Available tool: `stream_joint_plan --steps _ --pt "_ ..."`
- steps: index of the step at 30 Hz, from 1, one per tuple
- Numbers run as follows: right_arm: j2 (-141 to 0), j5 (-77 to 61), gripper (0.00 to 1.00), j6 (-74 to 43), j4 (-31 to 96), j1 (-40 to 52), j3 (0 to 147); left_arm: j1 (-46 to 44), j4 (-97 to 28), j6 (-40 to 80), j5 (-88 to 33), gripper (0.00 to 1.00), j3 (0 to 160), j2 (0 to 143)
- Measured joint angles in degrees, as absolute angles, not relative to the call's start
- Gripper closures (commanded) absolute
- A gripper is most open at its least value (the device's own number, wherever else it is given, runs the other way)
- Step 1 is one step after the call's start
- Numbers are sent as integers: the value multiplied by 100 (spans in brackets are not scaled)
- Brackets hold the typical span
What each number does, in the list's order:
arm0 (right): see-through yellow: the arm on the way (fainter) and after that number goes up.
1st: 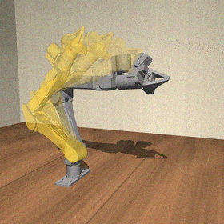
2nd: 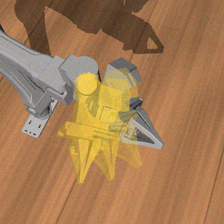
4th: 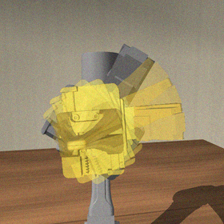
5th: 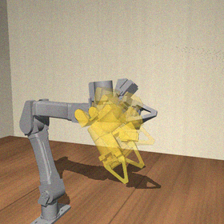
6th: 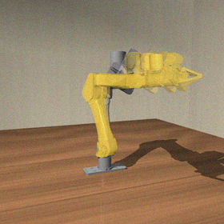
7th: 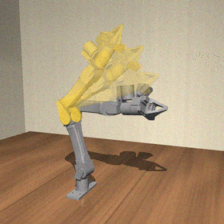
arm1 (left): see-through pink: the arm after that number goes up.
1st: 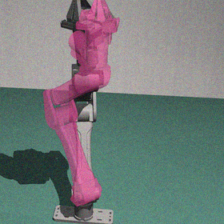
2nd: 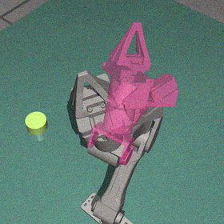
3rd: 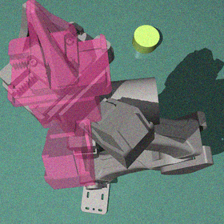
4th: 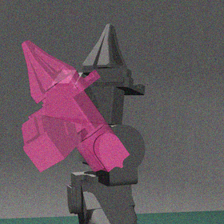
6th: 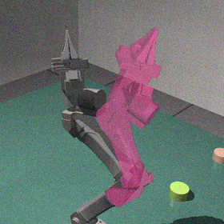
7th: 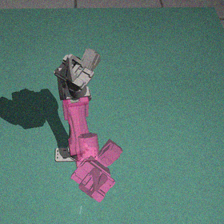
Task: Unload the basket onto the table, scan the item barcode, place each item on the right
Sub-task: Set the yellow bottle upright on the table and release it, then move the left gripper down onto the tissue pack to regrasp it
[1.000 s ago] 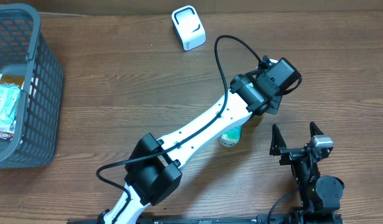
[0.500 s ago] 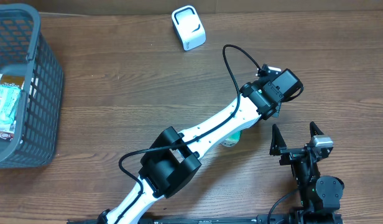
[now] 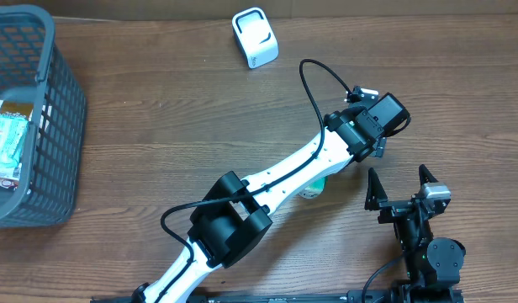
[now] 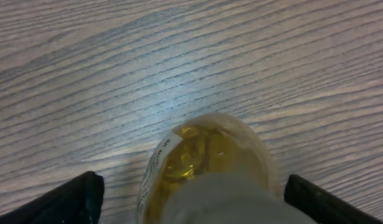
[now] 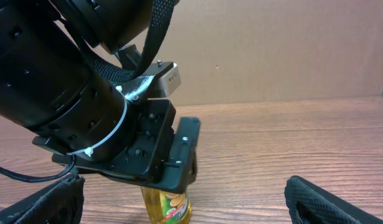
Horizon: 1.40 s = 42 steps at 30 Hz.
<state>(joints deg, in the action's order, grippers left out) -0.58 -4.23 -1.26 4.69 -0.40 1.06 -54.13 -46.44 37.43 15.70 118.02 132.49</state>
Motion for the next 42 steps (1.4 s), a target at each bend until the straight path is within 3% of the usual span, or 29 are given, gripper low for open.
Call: stream_joint_plan --steps 13,25,30,38,42 --pt "-58 -421 0 -126 467 -38 106 -5166 -4825 3430 1568 0 11802 12733" --pt "-58 -423 0 -123 469 -38 106 -4501 -6534 3319 1409 4 11907 11212" --pt "-58 -423 0 -126 471 -38 106 -4154 -7297 2823 650 12 11902 11214" --pt "-58 -423 0 -126 471 -40 106 -3612 -7968 1734 -895 45 11782 11214" --pt "-58 -423 0 -123 467 -38 106 -3636 -7843 1450 -1343 48 11354 11214"
